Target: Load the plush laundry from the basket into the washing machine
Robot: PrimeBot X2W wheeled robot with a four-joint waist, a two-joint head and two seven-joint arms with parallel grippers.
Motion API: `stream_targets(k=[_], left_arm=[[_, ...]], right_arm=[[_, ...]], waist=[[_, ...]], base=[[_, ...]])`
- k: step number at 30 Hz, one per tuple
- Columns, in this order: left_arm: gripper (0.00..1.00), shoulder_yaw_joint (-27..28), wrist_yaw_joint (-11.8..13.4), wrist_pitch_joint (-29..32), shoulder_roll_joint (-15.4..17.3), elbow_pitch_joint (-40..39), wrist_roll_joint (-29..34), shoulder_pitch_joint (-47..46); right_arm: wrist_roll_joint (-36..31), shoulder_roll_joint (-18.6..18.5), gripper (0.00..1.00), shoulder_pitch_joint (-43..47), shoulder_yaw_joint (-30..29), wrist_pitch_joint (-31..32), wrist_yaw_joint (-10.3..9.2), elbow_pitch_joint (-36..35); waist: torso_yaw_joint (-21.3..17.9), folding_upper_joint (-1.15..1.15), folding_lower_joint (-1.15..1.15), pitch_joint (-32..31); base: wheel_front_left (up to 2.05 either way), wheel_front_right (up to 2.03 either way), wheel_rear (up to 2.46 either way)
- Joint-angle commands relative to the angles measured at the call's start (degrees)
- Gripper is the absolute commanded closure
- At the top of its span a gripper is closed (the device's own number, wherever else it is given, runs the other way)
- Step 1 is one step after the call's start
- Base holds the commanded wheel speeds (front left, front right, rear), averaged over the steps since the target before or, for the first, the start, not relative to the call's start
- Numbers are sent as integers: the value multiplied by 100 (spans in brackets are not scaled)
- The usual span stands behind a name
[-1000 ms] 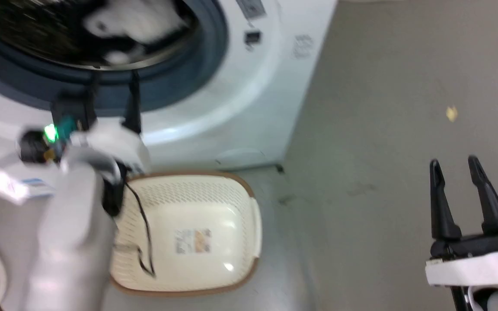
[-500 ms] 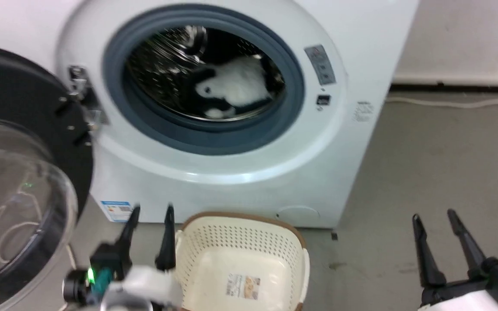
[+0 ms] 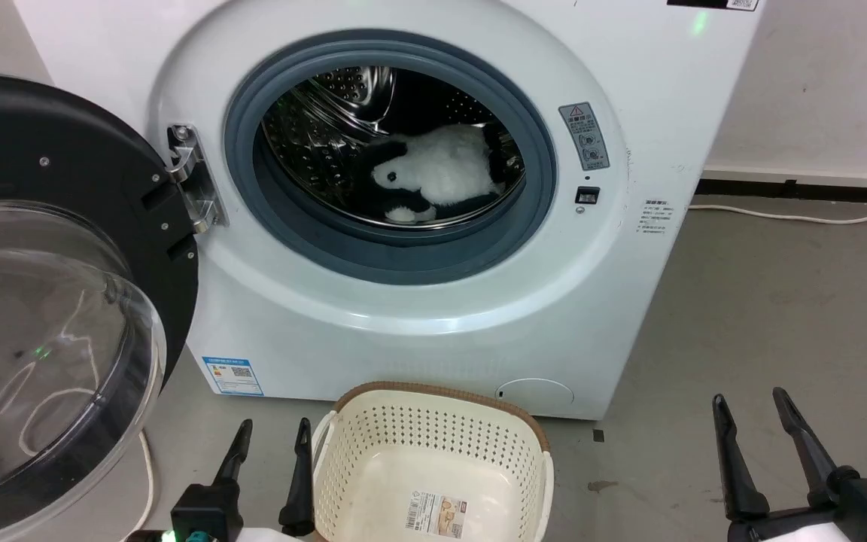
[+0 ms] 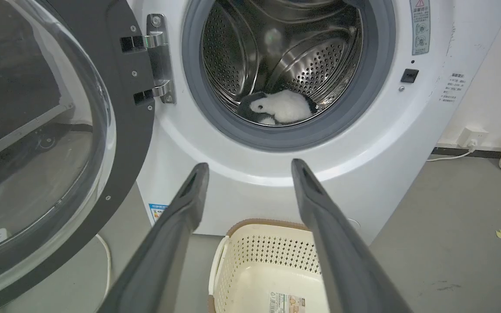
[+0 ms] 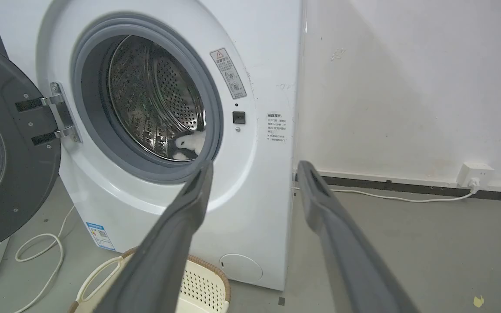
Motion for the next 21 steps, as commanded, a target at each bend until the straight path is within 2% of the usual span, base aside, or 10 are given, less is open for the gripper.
stream_targets(k=[1,7,8,21], left_arm=[[0,-1,-24,-31,-21,-56,50,80],[0,-21,-88,-31,-40,-178,84,75],[100,-33,-71,3,-47,-173,56,19],[100,10,-65,110,-51,-232,124,2]], right_arm=[[-1,20,0,81,-3,-24,-5,30],[38,21,0,92,-2,-24,-5,62],[24,2,100,1,7,3,0,55],[-15,3,100,-41,33,111,0,48]], waist=[[-5,0,0,5],[15,0,0,13],[18,0,0,15],[1,0,0,21]], base=[[0,0,0],[0,0,0],[0,0,0],[0,0,0]])
